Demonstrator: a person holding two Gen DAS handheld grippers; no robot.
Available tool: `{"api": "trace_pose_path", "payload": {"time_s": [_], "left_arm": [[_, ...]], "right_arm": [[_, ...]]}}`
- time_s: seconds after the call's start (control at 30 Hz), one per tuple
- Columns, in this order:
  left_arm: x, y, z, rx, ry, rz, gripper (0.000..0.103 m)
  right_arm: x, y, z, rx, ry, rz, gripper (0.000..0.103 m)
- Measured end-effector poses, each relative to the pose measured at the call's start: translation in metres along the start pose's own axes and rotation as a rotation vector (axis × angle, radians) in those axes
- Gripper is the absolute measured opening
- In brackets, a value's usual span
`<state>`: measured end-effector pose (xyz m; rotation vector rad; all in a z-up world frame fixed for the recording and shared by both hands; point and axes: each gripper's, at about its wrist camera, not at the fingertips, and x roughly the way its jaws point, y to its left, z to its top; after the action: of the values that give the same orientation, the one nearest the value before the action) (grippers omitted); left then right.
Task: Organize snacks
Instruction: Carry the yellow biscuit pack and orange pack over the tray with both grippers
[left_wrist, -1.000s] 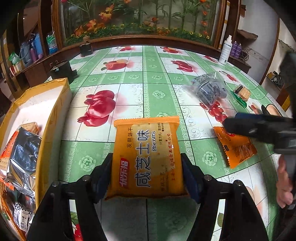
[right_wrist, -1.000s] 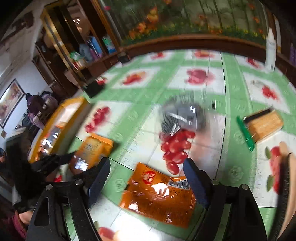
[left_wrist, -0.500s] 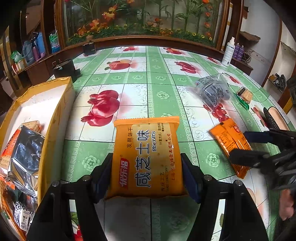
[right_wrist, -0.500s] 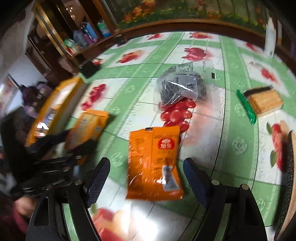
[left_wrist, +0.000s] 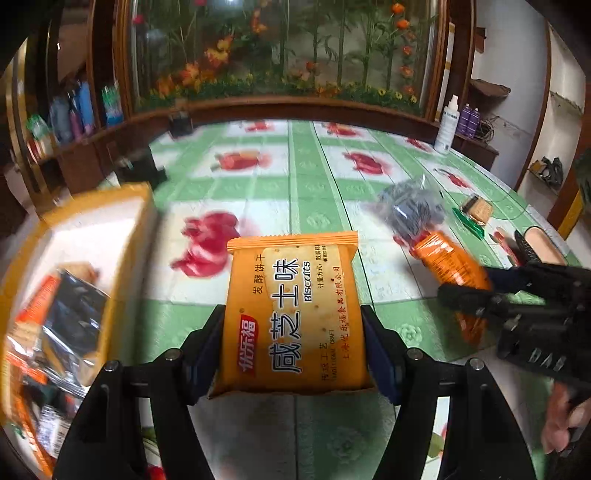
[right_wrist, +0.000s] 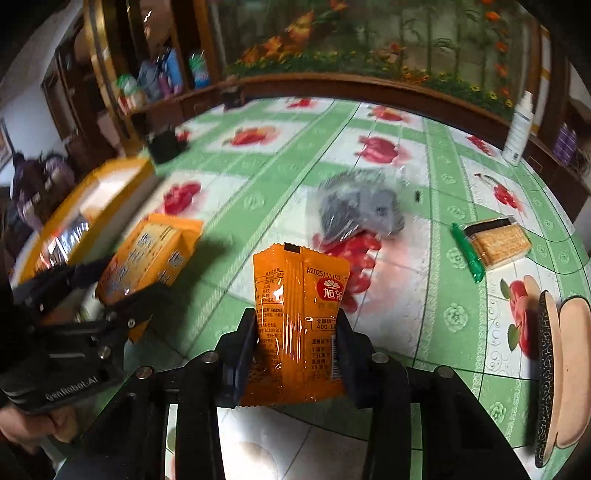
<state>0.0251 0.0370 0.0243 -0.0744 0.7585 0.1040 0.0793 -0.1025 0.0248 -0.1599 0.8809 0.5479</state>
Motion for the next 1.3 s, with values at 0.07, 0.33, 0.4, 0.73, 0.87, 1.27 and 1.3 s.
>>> {"api": "trace_pose_path", "payload": {"time_s": [0.07,0.33,0.4,0.73,0.87,1.27,1.3], "left_arm": [[-0.004,-0.002,0.001,0.003,-0.027,0.001,0.068],[-0.017,-0.010,0.004,0.036,-0.115,0.028,0.069],[-0.019,-0.010,0.004,0.041,-0.125,0.034,0.069],[-0.030,-0.011,0.004,0.053,-0.175,0.061,0.069],[-0.033,-0.011,0.004,0.050,-0.188,0.061,0.069],[-0.039,-0.010,0.004,0.044,-0.207,0.068,0.069],[-0.039,-0.009,0.004,0.042,-0.209,0.068,0.069]], "right_arm": [[-0.007,-0.002,0.003,0.025,-0.037,-0.002,0.043],[-0.023,0.002,0.010,0.073,-0.126,0.051,0.043],[-0.024,0.007,0.010,0.075,-0.132,0.058,0.043],[-0.031,0.025,0.006,0.096,-0.154,0.072,0.043],[-0.034,0.025,0.004,0.122,-0.167,0.084,0.043],[-0.038,0.030,0.001,0.146,-0.191,0.082,0.043],[-0.038,0.029,0.001,0.149,-0.192,0.082,0.043]]}}
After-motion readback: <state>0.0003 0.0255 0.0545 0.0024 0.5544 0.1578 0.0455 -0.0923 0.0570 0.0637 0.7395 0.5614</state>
